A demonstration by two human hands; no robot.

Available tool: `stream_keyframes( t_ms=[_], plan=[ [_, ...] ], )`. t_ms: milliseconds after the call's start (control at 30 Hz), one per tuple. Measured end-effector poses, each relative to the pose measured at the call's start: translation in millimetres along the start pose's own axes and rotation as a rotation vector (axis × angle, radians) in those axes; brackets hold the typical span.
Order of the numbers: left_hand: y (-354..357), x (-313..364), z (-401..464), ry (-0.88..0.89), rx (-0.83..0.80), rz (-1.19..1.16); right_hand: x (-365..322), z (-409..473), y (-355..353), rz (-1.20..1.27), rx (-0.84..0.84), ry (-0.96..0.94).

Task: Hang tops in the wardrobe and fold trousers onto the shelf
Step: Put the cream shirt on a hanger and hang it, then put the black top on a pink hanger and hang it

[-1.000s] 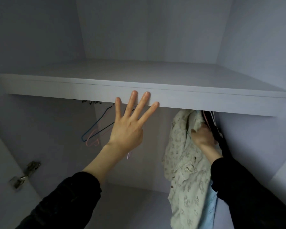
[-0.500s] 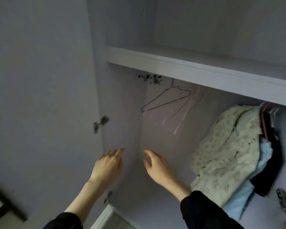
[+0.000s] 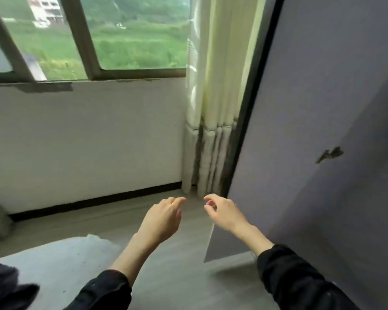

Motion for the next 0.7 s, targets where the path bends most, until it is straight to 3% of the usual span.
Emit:
stream_keyframes(
  t_ms=[200, 533, 700],
  plan=[
    [-76, -152, -109, -0.423, 0.176, -0.040, -176, 39, 63, -0.064, -0.158, -0.369],
    [-109, -277, -360, -1.027, 0.411, -0.108, -406, -35, 199, -0.190, -0.479, -0.936],
    [-93, -321, -454, -1.186, 0.464, -0.202, -474, -80, 269, -0.278, -0.602, -1.045]
  ],
)
Point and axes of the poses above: each hand's wrist, its own z-axis towards the middle knuckle, its own y-axis out of the palm, x = y × z, the point moved 10 cm from there along z, towards the middle knuckle, and after that the axes turned 13 degrees about -z, right-handed, at the moved point
